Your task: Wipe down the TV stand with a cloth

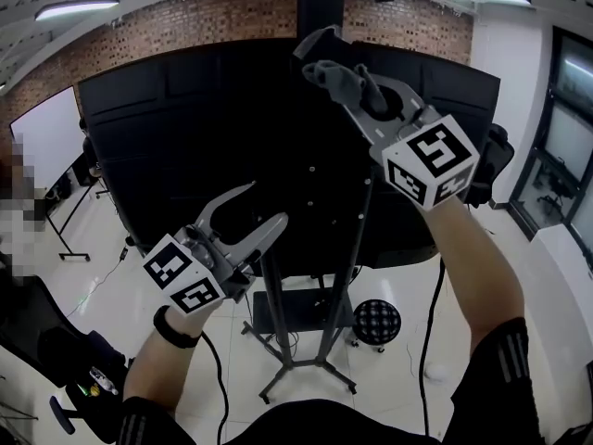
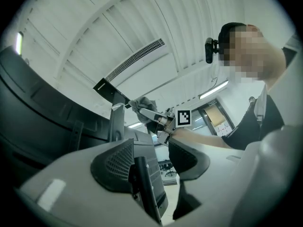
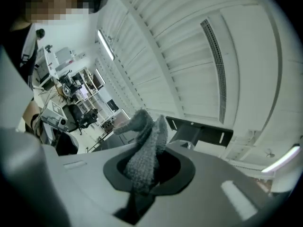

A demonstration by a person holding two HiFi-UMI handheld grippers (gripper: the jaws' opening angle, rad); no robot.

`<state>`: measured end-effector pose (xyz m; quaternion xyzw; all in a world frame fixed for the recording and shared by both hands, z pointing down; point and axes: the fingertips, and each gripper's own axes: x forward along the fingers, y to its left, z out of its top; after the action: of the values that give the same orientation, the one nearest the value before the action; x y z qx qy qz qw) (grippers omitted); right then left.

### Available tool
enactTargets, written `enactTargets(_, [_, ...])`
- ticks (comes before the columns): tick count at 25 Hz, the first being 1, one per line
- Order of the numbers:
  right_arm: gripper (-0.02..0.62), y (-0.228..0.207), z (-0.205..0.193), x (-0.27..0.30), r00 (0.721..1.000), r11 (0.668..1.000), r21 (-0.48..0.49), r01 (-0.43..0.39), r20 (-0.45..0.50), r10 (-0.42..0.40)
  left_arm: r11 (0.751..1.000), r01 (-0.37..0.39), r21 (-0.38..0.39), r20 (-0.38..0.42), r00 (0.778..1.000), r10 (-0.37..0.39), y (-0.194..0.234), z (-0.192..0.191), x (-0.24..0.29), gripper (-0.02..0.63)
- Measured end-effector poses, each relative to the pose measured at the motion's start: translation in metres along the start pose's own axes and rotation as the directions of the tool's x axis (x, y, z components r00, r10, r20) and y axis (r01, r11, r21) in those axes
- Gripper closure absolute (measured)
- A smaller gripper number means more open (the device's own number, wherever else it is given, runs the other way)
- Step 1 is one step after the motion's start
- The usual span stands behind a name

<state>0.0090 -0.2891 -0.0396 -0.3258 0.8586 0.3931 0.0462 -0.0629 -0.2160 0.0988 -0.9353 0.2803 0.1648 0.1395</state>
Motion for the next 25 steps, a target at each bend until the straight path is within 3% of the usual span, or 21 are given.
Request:
enactTargets(13, [0.560,-0.115,0.043,0.089,0.980,0.975,-0.204,0.091,-0.155,-0.124,0.995,-0.055,0.080,-0.003,0.998,0.055,0.040,0.048,0.041,0.324])
enactTargets(18, [0.562,-0.119,0.028,0.104,0.959,0.963,-0.258,0.070,-0.247,-0.136,0.996,-0.047,0.070,-0.019,0.999,0.048,0.036,0.035,0.044,0.324])
enactTargets(25, [0.565,-0.093,0.001,0.096,0.947,0.952,-0.303,0.031,-0.295,-0.125,0.997,-0.031,0.065,-0.032,0.999,0.033,0.022,0.018,0.036,0.324])
